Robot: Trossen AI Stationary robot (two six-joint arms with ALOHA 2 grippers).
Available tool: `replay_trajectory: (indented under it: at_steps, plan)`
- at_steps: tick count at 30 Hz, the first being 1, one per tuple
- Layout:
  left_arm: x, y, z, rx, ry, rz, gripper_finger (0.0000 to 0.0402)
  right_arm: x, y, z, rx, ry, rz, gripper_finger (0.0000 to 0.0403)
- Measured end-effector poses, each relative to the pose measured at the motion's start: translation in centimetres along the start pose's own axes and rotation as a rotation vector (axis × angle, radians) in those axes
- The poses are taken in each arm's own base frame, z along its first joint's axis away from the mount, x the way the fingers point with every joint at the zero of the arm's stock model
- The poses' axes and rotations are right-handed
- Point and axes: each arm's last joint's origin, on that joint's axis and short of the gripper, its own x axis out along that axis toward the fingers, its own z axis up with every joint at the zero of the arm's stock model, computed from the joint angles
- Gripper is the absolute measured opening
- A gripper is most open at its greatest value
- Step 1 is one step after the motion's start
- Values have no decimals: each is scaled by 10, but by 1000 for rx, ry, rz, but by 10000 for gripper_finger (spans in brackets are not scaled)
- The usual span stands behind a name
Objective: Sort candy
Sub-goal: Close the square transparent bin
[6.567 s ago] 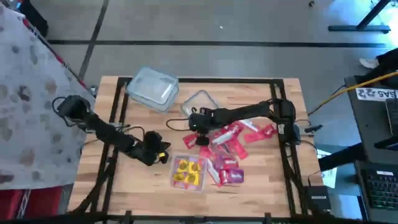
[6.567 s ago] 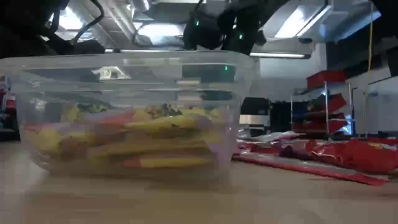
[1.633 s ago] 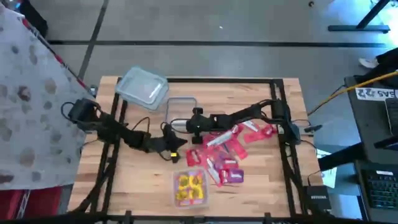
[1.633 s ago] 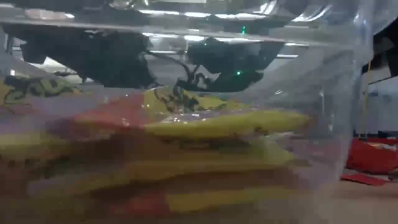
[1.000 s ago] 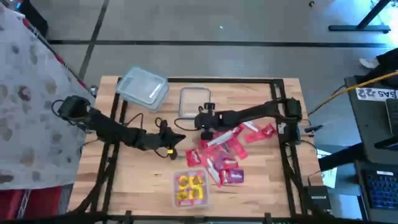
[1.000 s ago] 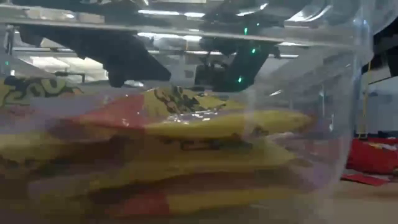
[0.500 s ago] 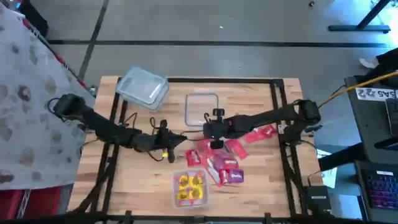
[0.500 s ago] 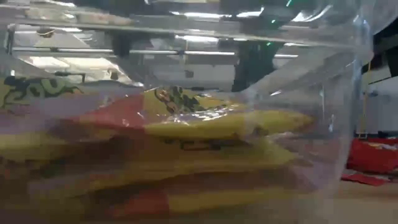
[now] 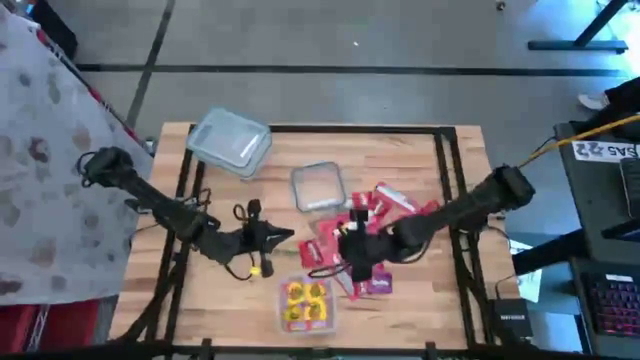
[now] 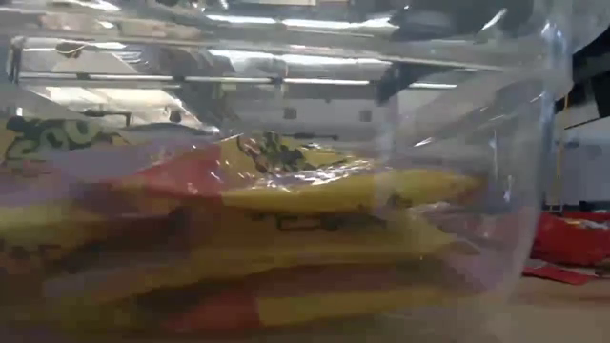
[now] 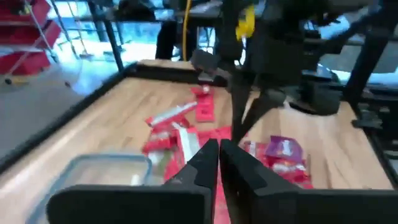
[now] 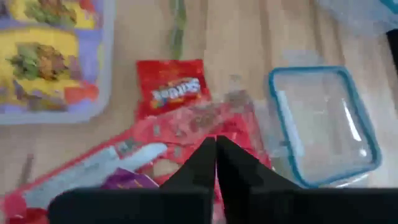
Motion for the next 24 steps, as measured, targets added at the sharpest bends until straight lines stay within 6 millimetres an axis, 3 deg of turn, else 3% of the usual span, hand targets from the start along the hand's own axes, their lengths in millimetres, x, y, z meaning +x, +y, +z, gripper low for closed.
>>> replay_trajectory:
  at_steps: [3,6,13,19,24]
  plan:
    - [5,8,-12,-26,93,60,0,9,-21,2,81,39,16,9]
    - [17,15,-23,-11,161,130,0,23,-48,-1,153,81,29,41]
    - [70,46,-47,88,321,284,0,64,-112,-29,469,107,220,148]
    - [113,81,-74,180,468,415,0,84,-148,-59,740,82,300,189]
    - [144,98,-92,217,507,386,0,96,-156,-69,856,85,347,190]
